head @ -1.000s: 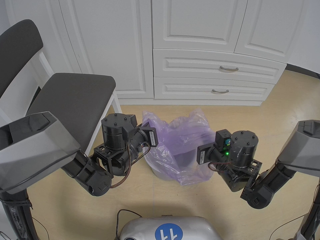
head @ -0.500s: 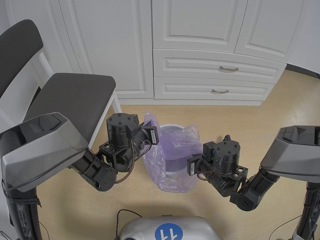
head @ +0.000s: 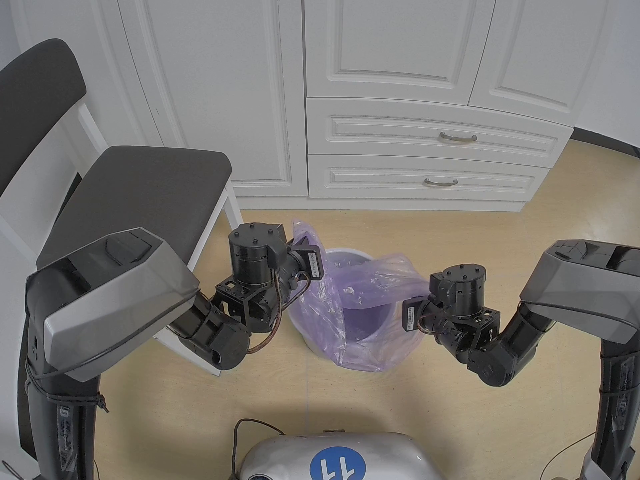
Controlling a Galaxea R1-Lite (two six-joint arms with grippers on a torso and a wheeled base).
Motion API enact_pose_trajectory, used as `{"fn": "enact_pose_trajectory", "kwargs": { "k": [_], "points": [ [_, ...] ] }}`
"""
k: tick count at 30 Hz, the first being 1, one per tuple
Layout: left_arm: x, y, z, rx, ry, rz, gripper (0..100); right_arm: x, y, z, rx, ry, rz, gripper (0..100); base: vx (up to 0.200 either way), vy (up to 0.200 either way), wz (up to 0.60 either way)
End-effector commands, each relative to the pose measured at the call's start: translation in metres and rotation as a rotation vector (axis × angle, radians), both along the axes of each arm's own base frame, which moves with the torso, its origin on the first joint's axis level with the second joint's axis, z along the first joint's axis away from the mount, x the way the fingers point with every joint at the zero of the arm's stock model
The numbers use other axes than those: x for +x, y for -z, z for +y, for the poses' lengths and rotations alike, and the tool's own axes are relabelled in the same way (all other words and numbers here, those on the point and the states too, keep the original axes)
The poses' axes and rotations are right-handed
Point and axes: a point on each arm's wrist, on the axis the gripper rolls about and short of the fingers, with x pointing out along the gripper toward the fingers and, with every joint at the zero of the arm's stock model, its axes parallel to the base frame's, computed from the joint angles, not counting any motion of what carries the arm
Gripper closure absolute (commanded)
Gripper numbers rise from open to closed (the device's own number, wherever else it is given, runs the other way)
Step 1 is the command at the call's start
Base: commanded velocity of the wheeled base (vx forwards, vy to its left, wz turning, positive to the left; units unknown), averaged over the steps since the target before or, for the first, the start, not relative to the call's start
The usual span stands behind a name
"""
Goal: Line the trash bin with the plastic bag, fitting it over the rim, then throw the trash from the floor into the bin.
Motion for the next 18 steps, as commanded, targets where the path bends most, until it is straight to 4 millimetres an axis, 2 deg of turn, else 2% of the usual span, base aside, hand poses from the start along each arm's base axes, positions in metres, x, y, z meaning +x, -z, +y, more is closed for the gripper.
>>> {"fn": "enact_pose_trajectory", "kwargs": {
  "k": [1, 9, 12, 18],
  "points": [
    [0.001, 0.007, -0.002, 0.004, 0.003, 0.010, 100, 0.007, 0.005, -0.019, -0.016, 0.017, 0.061, 100, 0.000, 0.000, 0.00],
    [0.004, 0.015, -0.005, 0.003, 0.006, 0.017, 100, 0.014, -0.013, -0.042, 0.002, 0.055, 0.041, 100, 0.000, 0.000, 0.00],
    [0.006, 0.018, -0.006, 0.002, 0.004, 0.020, 100, 0.015, -0.016, -0.045, 0.004, 0.061, 0.039, 100, 0.000, 0.000, 0.00],
    [0.012, 0.022, -0.007, -0.049, -0.005, 0.041, 100, 0.020, 0.016, -0.035, -0.014, 0.026, 0.100, 100, 0.000, 0.000, 0.00]
  ]
}}
